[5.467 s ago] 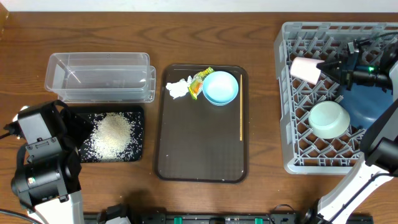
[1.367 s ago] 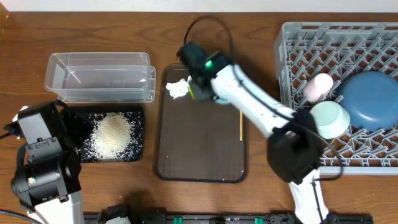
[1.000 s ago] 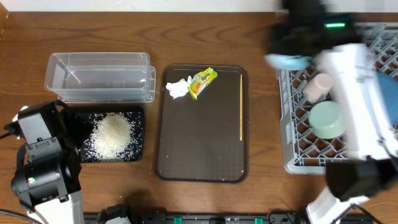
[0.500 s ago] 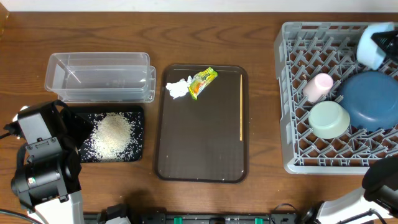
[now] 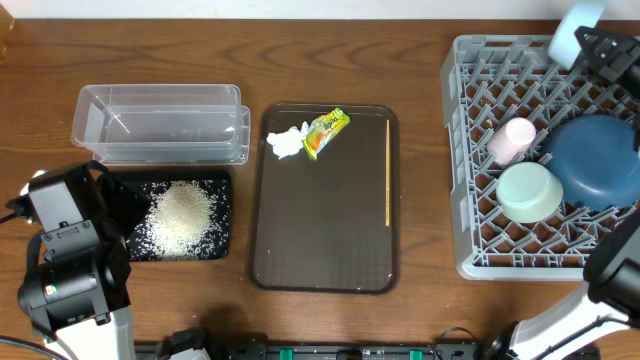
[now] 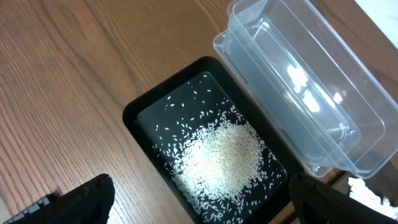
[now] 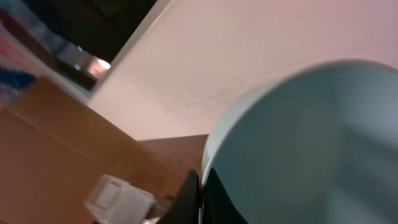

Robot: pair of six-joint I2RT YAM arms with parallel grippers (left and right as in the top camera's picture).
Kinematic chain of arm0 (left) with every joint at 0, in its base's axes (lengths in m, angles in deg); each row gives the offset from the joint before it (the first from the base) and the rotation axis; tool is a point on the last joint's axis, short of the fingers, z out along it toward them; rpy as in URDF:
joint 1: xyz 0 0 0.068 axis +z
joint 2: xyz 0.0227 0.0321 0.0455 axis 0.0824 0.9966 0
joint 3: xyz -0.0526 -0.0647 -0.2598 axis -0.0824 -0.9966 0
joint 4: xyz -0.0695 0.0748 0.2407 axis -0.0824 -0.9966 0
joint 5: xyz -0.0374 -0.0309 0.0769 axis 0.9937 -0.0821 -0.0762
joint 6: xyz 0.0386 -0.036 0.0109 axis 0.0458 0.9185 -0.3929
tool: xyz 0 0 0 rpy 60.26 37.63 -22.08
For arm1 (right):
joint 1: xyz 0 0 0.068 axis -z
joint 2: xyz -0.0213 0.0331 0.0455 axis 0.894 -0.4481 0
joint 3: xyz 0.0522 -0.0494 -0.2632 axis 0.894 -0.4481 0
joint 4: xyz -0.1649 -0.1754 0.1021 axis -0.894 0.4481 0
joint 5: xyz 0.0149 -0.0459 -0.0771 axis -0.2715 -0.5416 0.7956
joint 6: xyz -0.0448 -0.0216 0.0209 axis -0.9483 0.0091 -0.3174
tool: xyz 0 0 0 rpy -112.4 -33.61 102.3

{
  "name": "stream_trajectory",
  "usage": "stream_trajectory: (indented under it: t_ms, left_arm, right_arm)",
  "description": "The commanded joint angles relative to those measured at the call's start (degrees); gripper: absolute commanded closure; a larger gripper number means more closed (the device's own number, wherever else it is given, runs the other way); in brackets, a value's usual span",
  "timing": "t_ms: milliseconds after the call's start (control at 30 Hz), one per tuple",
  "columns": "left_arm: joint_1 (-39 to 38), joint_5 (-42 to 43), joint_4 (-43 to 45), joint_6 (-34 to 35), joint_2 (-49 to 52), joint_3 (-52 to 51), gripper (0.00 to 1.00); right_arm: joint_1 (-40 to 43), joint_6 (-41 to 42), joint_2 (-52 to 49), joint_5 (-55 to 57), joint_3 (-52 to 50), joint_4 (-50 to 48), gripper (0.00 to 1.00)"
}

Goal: Sort waste into correct bins and load items into the dishwasher rack
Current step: 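Carry the light blue bowl with the right gripper to the rack, then set the light blue bowl in the rack's back and release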

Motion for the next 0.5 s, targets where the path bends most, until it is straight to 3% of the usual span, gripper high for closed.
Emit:
stream_trajectory:
  t_ms: [0, 167, 467]
  left_arm:
    - [0.3, -0.5, -0.1, 0.1, 0.0, 0.5, 0.07]
    - [0.3, -0.5, -0.1, 0.1, 0.1, 0.5, 0.08]
    - [0.3, -0.5, -0.1, 0.1, 0.4, 0.5, 0.07]
  right_arm:
    - [-2.0, 11.3, -5.1, -0.1, -0.5, -2.6, 0.99]
    - [-2.4, 12.7, -10.2, 0.2, -0.5, -2.6, 0.99]
    - [-0.7, 12.2, -10.5, 0.2, -0.5, -0.8, 0.99]
